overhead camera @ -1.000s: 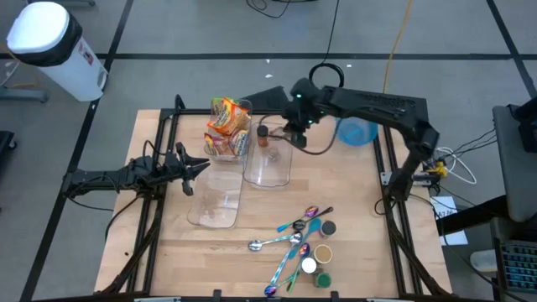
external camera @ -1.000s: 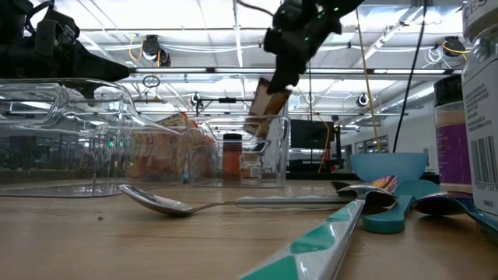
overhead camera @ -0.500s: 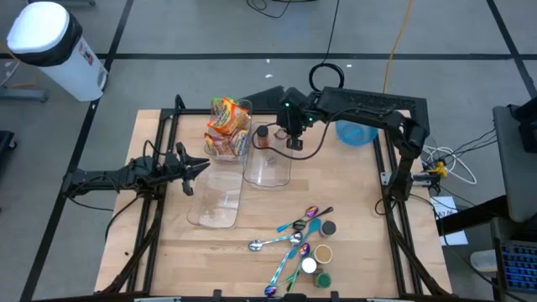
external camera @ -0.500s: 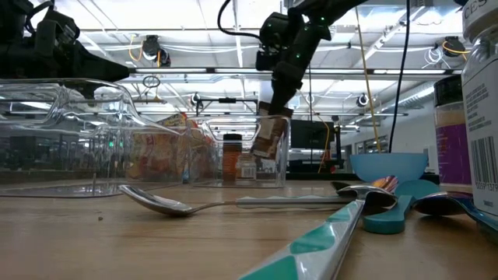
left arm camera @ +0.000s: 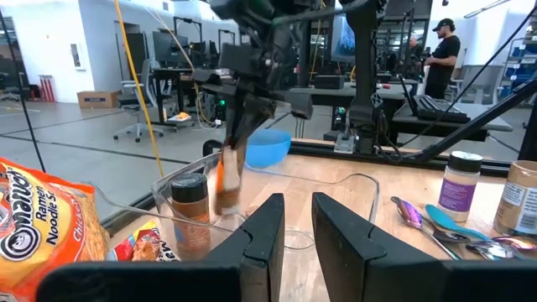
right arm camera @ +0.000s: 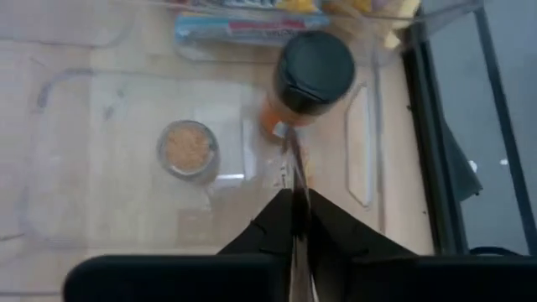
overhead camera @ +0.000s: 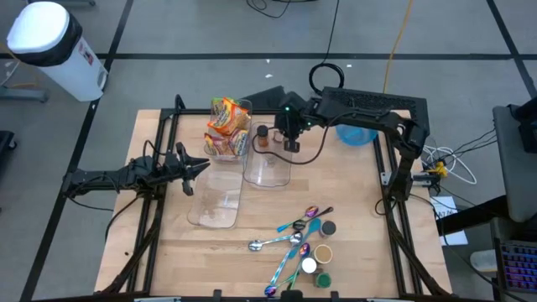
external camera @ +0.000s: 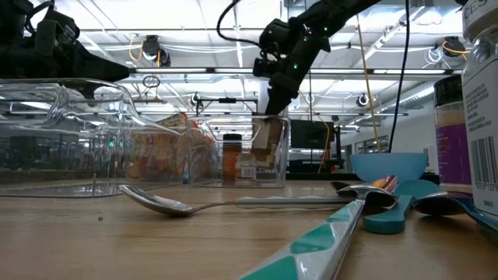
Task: Pick & Place Food Item
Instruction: Put the orange spice pack into the middle transparent bin, then put the purple spice bottle into the middle transparent bin
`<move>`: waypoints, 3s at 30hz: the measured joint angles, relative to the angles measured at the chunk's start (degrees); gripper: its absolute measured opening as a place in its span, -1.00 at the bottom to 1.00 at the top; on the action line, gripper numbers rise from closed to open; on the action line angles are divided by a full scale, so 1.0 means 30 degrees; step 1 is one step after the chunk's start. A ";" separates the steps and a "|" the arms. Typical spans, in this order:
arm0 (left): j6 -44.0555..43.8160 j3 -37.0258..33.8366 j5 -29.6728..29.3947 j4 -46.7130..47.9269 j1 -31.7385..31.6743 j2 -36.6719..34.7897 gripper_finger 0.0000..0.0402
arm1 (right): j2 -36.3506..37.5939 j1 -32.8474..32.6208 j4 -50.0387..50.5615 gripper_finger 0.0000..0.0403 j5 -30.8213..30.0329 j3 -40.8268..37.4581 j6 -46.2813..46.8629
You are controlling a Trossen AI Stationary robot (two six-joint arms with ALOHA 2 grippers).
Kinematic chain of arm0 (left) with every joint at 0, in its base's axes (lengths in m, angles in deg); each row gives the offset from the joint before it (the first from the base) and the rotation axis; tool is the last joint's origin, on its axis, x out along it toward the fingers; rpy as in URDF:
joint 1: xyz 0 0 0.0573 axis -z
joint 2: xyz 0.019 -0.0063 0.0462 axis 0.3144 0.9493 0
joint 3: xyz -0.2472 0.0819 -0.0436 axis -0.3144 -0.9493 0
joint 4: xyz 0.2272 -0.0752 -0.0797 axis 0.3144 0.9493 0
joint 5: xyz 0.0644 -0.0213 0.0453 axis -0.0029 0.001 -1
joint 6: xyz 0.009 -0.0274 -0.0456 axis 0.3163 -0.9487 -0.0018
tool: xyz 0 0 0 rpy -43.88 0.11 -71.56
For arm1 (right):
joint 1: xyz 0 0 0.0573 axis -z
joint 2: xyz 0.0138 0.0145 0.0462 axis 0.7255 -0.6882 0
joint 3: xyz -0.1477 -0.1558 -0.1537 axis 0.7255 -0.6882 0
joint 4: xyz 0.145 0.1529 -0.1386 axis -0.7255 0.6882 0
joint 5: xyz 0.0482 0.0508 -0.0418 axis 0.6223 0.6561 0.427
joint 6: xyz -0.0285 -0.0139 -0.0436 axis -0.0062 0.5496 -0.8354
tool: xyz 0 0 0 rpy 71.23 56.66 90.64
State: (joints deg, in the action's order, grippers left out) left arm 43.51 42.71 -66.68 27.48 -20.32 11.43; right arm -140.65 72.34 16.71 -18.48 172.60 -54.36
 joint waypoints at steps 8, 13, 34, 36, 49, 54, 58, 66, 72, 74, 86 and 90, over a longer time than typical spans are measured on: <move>0.0000 0.0000 0.0002 0.0003 0.0000 0.0005 -0.65 | 0.0061 -0.0134 -0.0832 -0.43 0.0003 -0.0546 0.1870; 0.0000 0.0000 0.0002 0.0003 -0.0006 0.0006 -0.65 | 0.2142 -0.0982 0.0545 -0.18 -0.2234 -0.0540 0.2194; 0.0000 0.0000 -0.0002 -0.0001 -0.0005 0.0001 -0.65 | 1.9955 -1.3415 -0.3133 -0.08 -0.6490 -1.6272 1.3684; 0.0000 0.0000 -0.0002 0.0004 -0.0007 0.0001 -0.65 | 2.1471 -1.4656 -0.2668 -0.13 -0.7214 -1.7716 1.6009; 0.0000 0.0000 0.0003 -0.0003 -0.0007 -0.0001 -0.65 | 2.3194 -2.0704 -1.0304 -0.33 -0.7311 -2.6166 1.9279; 0.0000 0.0000 -0.0003 0.0002 -0.0004 0.0000 -0.65 | 2.2602 -2.1717 -1.2684 -0.38 -0.7265 -2.8188 2.0933; 0.0000 0.0000 -0.0004 -0.0003 0.0000 0.0006 -0.65 | 2.1799 -2.2619 -1.4230 -0.41 -0.7379 -2.8854 2.0518; 0.0000 0.0007 0.0003 -0.0009 -0.0002 0.0006 -0.65 | 1.9193 -2.3015 -1.7229 -0.24 -0.8349 -2.8902 1.8050; 0.0000 0.0000 -0.0004 0.0001 -0.0003 0.0006 -0.65 | 1.6627 -2.3001 -1.9288 0.27 -0.8360 -2.8934 1.7748; -0.0006 0.0001 0.0003 -0.0001 -0.0001 0.0006 -0.65 | 1.5613 -2.3001 -2.0202 0.44 -0.8330 -2.8938 1.8165; 0.0000 0.0007 0.0003 -0.0003 -0.0005 0.0006 -0.65 | 0.9647 -2.2979 -2.1513 0.60 -0.8282 -2.6158 1.6579; 0.0000 0.0000 0.0003 -0.0003 -0.0007 0.0006 -0.65 | 0.8251 -2.2972 -2.3015 0.58 -0.8258 -2.5554 1.6502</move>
State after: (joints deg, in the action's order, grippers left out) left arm 43.51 42.71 -66.67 27.47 -20.35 11.45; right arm -115.89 3.42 -52.33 -43.25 95.94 -4.85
